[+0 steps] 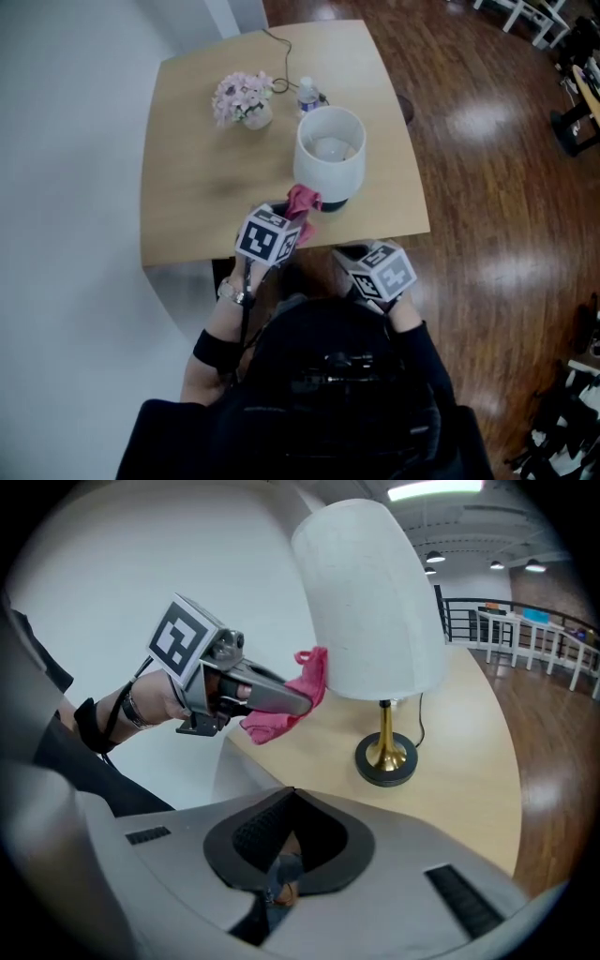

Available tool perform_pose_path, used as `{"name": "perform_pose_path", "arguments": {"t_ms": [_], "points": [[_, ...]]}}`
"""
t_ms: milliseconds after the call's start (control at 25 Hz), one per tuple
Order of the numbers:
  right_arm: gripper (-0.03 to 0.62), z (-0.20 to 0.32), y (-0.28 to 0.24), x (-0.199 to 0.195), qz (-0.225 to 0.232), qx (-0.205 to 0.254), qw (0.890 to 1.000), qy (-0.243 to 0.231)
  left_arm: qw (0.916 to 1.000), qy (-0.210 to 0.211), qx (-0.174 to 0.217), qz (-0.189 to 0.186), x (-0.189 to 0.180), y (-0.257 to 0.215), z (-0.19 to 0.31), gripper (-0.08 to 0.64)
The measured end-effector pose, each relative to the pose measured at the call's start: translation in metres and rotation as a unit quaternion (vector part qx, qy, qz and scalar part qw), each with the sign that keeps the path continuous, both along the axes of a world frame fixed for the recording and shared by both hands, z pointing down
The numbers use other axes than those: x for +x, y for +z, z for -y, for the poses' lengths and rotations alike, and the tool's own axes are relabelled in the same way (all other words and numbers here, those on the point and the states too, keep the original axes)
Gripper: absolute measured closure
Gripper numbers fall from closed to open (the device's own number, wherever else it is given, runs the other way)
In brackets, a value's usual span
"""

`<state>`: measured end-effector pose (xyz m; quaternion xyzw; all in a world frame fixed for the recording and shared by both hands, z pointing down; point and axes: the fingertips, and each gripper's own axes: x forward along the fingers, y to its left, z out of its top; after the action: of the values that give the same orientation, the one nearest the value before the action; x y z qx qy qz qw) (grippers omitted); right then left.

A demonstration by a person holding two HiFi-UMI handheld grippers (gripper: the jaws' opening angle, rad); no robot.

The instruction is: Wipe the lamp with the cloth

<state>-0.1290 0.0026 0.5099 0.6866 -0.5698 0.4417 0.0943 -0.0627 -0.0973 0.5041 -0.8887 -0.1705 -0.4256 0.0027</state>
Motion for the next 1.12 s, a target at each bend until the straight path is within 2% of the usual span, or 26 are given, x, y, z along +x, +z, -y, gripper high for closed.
{"name": "perform_pose_path", "arguments": {"t_ms": [200,280,400,520,640,800,920,1120], "points": [[0.588,-0.004,0.0,-0.001,0.0,0.003,1.0,0.003,0.9988,0.003,-0.001,0.049,-0.022,0.05,-0.002,0.443],[0.588,-0.006,-0.001,-0.001,0.0,0.005,1.0,0.006,0.9991,-0.004,-0.005,0.042,-0.036,0.042,-0.004,0.443],[0.589,-0.01,0.001,0.002,0.004,0.007,1.0,0.012,0.9999,-0.006,-0.006,-0.01,-0.042,-0.013,-0.009,0.443],[0.589,-0.011,0.002,0.005,0.005,0.014,1.0,0.014,0.9969,0.014,0.027,-0.073,-0.031,-0.086,-0.013,0.445],[0.589,-0.01,-0.002,0.003,0.003,0.02,1.0,0.012,0.99,0.032,0.056,-0.126,-0.016,-0.149,-0.021,0.445],[0.589,-0.012,-0.002,0.004,0.002,0.025,1.0,0.011,0.9822,0.042,0.084,-0.163,0.005,-0.184,-0.033,0.445],[0.589,-0.018,0.001,0.003,0.005,0.027,1.0,0.01,0.9836,0.043,0.098,-0.145,0.016,-0.164,-0.037,0.445],[0.589,-0.033,0.004,0.0,0.01,0.028,0.999,0.011,0.9907,0.041,0.106,-0.075,0.003,-0.1,-0.045,0.445]]}}
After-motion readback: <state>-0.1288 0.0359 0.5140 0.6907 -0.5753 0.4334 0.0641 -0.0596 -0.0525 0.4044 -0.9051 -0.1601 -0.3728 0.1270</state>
